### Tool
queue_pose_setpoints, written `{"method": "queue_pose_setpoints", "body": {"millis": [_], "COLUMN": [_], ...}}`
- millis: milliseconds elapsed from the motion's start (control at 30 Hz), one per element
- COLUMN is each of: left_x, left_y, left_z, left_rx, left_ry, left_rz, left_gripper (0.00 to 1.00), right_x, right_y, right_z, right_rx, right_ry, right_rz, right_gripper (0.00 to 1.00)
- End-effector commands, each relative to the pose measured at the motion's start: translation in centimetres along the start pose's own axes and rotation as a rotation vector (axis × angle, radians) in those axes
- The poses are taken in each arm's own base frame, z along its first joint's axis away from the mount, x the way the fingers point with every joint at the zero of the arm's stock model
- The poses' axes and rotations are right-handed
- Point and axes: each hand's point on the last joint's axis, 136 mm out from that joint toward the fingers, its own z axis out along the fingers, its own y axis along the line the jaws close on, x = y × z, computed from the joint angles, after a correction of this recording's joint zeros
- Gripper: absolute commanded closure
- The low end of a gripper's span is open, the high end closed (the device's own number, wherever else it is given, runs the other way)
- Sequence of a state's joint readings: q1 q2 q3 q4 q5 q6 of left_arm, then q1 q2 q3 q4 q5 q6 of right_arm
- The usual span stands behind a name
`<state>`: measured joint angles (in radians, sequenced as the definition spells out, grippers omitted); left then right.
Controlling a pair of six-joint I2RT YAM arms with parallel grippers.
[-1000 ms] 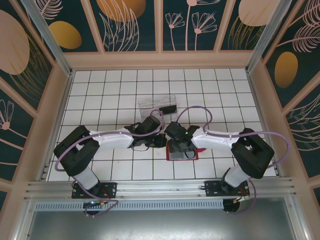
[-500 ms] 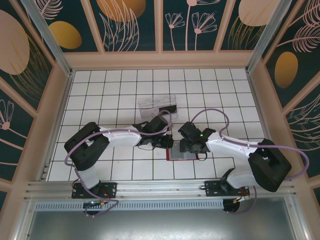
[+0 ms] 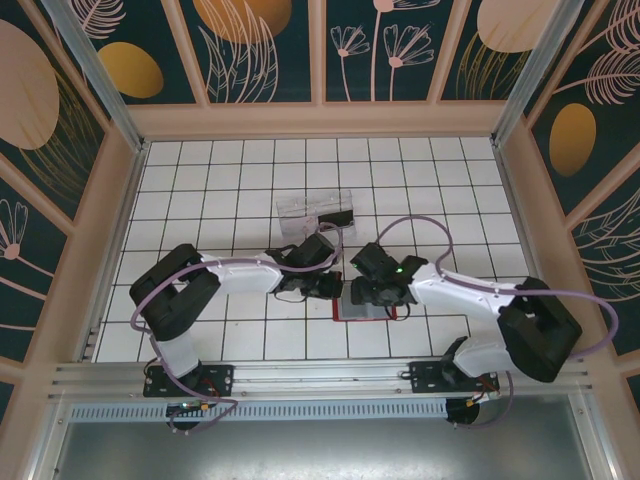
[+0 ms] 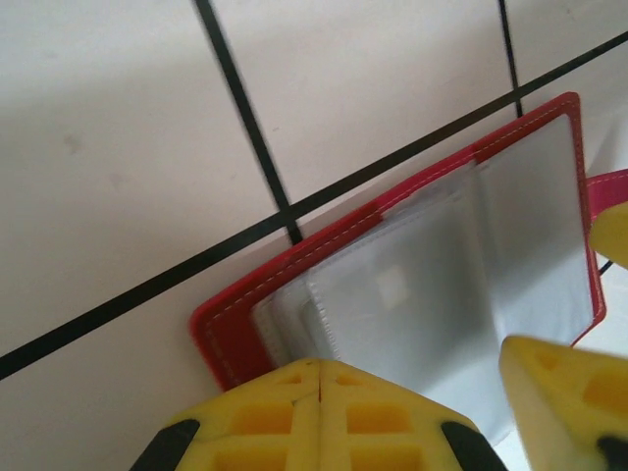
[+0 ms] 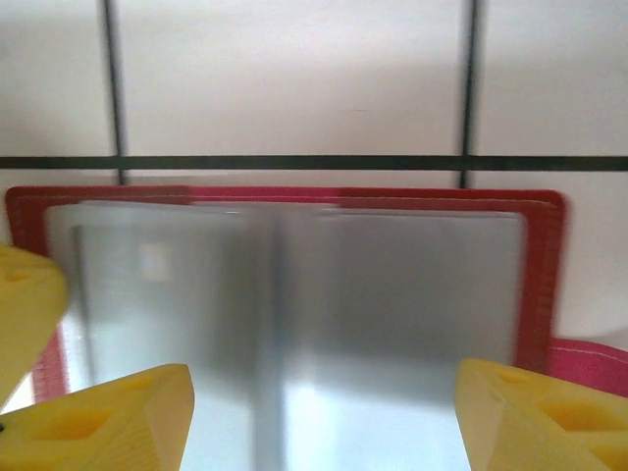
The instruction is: Take the credit cards out of the card holder
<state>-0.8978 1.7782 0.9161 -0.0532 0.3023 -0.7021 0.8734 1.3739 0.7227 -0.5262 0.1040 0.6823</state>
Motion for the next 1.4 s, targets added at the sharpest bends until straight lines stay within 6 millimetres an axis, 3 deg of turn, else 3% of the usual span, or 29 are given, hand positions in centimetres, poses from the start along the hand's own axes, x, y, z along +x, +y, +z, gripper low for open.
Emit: {"method": "queue_pose_setpoints", "body": {"millis": [0, 233, 500, 800, 1000, 1233, 1367], "left_x": [-0.1, 0.2, 0.0, -0.1, -1.0, -1.0, 0.0], "left_y": [1.2, 2.7, 2.3, 2.2, 0.7, -2.8, -3.1], "left_z": [-0.9, -1.2, -1.3, -1.3, -1.7, -0.9, 0.6], "left_rx": [-0.017, -0.038, -0.023, -0.030, 0.014, 0.097, 0.110], "left_ry": [-0.029, -0.031, -0.026, -0.020, -0.028, 0.005, 0.042], "left_rz": [-0.030, -0.051, -0.041, -0.031, -0.022, 0.013, 0.006], "left_gripper": [1.00, 1.00, 1.00, 1.00, 1.00, 1.00, 1.00], "right_x": [0.3, 1.5, 2.2, 2.4, 2.5, 2.4, 2.3], "right_y": [1.2, 1.8, -0.6, -2.7, -2.6, -2.3, -2.3], "right_z": [0.4, 1.2, 1.4, 1.0, 1.1, 1.0, 0.7], "right_rx": [0.041, 0.075, 0.166, 0.132, 0.067, 0.038, 0.021], "right_ry": [0.016, 0.051, 0.061, 0.043, 0.039, 0.039, 0.030], "right_rz": [-0.064, -0.105, -0.086, 0.007, 0.046, 0.054, 0.068], "right_gripper": [0.28, 0.28, 0.28, 0.29, 0.43, 0.45, 0.45]}}
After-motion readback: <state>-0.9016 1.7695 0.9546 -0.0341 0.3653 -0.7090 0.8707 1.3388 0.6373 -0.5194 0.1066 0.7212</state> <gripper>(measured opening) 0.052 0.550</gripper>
